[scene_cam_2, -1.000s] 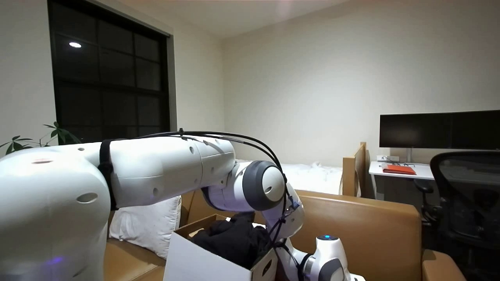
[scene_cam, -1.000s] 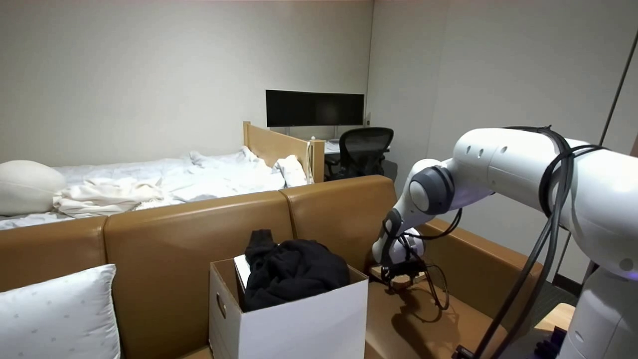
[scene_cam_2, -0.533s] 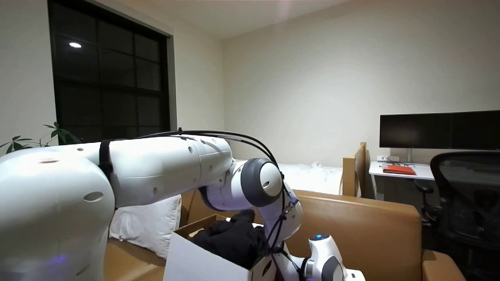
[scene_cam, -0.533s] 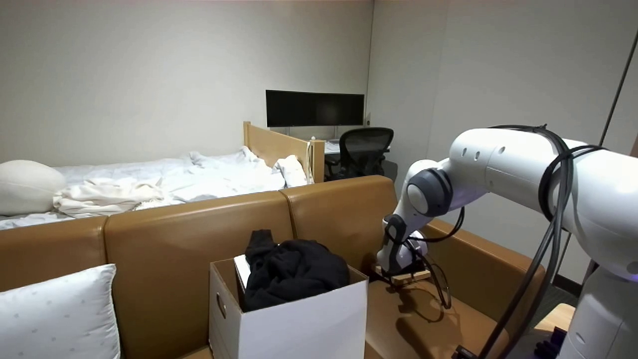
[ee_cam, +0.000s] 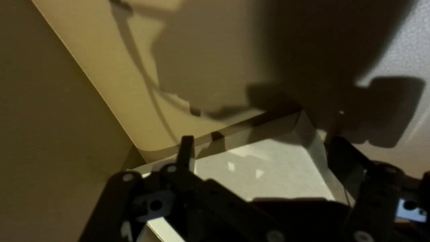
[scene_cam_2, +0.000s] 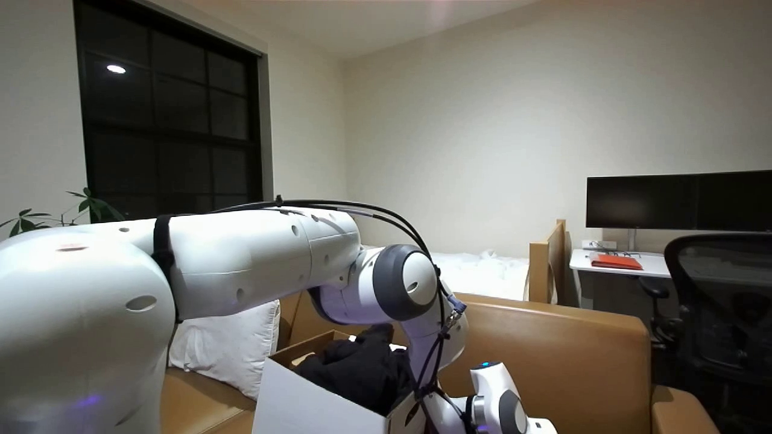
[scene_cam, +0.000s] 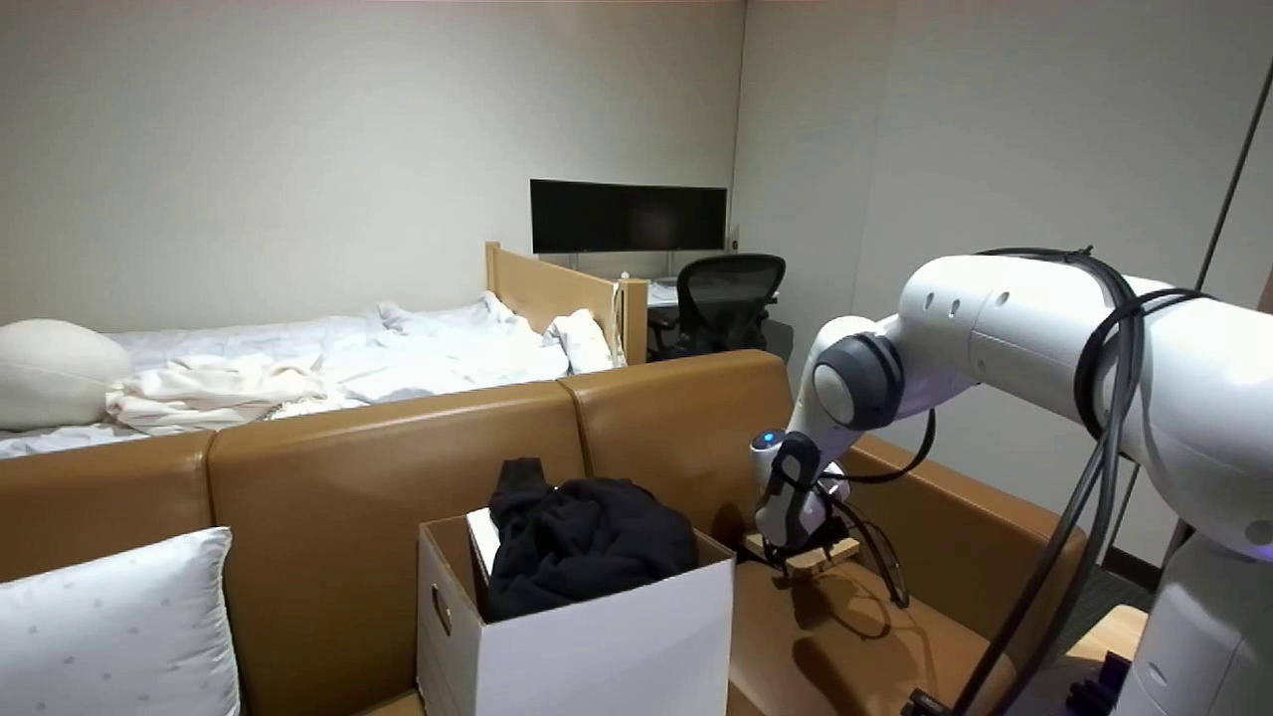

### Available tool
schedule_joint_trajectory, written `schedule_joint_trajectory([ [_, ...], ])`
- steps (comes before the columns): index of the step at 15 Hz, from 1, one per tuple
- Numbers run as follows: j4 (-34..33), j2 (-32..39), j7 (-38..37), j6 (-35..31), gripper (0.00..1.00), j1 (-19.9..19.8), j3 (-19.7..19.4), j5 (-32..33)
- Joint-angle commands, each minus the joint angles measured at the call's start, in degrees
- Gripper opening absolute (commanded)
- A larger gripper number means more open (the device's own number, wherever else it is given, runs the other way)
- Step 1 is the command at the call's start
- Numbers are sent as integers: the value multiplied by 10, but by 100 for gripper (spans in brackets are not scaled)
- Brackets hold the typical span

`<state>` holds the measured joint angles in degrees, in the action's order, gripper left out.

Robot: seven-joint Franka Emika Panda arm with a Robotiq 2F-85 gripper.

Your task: Put the brown object into the box

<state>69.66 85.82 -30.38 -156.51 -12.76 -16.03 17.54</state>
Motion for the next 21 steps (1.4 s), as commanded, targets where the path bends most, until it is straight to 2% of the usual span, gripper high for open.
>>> schedule_joint_trajectory([
  [1, -11, 0, 23, 40, 100, -37, 32, 66],
  [5, -10, -1, 76, 41, 100, -60, 62, 127],
  [7, -19, -1, 108, 37, 100, -75, 81, 137],
  [10, -30, -1, 113, 19, 100, -89, 89, 143],
  [18, -32, -1, 38, -8, 100, -72, 43, 176],
  [19, -33, -1, 31, -12, 76, -72, 41, 181],
  [21, -36, -1, 11, -18, 69, -68, 32, 191],
])
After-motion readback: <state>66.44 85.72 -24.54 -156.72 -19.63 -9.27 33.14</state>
